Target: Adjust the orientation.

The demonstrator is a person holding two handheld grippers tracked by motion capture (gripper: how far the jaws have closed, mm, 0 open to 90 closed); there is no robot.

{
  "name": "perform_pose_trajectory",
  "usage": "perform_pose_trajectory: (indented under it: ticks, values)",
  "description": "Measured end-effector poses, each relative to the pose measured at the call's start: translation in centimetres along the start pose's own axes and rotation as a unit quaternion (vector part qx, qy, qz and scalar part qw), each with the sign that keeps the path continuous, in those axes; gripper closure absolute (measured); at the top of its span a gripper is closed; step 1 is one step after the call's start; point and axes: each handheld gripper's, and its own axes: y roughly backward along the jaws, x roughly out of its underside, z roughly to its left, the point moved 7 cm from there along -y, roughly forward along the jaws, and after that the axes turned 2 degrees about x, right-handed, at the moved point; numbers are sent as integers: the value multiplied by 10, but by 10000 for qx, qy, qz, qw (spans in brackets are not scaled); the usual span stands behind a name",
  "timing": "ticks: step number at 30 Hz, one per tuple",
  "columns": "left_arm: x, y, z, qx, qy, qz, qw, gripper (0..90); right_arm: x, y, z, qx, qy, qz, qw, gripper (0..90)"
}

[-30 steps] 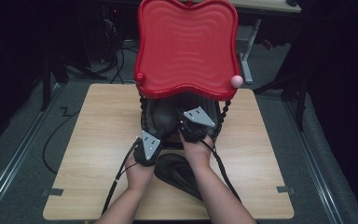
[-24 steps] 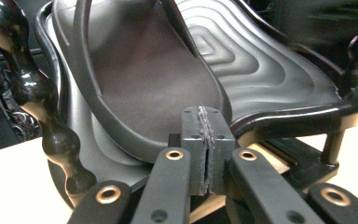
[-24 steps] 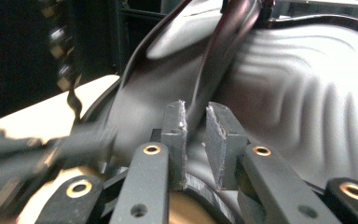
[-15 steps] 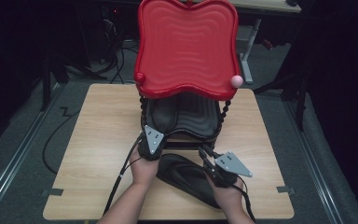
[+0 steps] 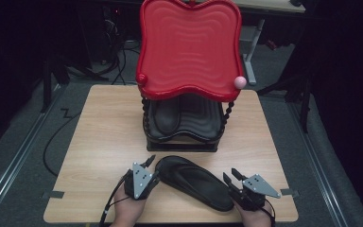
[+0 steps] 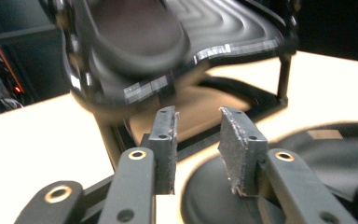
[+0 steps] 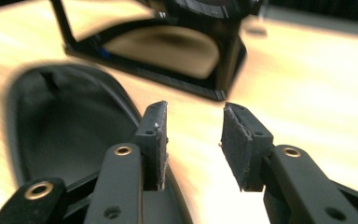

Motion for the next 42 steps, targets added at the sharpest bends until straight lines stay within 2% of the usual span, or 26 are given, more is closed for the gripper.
perform_pose_trajectory:
  ticks: [2, 4, 6, 8, 11, 13, 17, 21, 22, 25, 27, 29, 30, 32, 36, 37, 38, 40, 42]
  values:
    - [7, 5, -1, 45, 85, -21, 10000, 645, 8, 0, -7, 68, -72, 153, 9998, 604]
    - [17, 6, -3, 180, 191, 79, 9996, 636, 17, 0, -14, 167, -154, 338, 9992, 628]
    - [23, 3, -7, 254, 91, 185, 9995, 619, 28, -2, -21, 282, -135, 585, 9978, 649]
    - [26, 0, -10, 357, 148, 227, 9990, 610, 35, -4, -24, 373, -64, 804, 9960, 666]
    - [28, -2, -13, 387, 127, 227, 9989, 599, 43, -8, -22, 311, -27, 1083, 9936, 709]
    - [29, -3, -14, 365, 101, 228, 9990, 590, 45, -10, -12, 202, 73, 1141, 9932, 755]
    - [29, -1, -9, 264, 182, 232, 9992, 589, 44, -10, 6, -58, 160, 1142, 9933, 753]
    - [27, 3, -1, 115, 318, 196, 9992, 587, 44, -13, 38, -494, 402, 1165, 9911, 742]
    - [27, 5, 0, 90, 327, 188, 9992, 588, 44, -14, 54, -696, 520, 1178, 9892, 739]
    - [27, 8, 0, 58, 318, 191, 9993, 585, 44, -15, 85, -1097, 735, 1172, 9843, 726]
    - [29, 9, -2, 67, 326, 196, 9993, 579, 43, -16, 100, -1268, 910, 1148, 9810, 720]
    - [29, 11, -5, 97, 309, 210, 9993, 572, 41, -17, 110, -1385, 965, 1124, 9792, 708]
    - [29, 12, -7, 114, 292, 204, 9993, 565, 39, -19, 112, -1380, 982, 1101, 9794, 697]
    - [30, 13, -11, 147, 262, 224, 9993, 550, 33, -20, 109, -1315, 943, 960, 9821, 678]
    - [35, 13, -18, 321, 360, 340, 9983, 512, 19, -22, 101, -1232, 637, 694, 9879, 625]
    - [37, 12, -21, 379, 385, 446, 9975, 497, 15, -23, 100, -1226, 577, 618, 9888, 621]
    - [40, 12, -23, 383, 375, 510, 9973, 481, 9, -23, 100, -1195, 537, 434, 9904, 611]
    - [43, 12, -26, 358, 362, 598, 9969, 467, -1, -26, 103, -1195, 527, 255, 9911, 579]
    - [45, 12, -27, 325, 405, 637, 9966, 452, -6, -33, 110, -1345, 393, 249, 9898, 557]
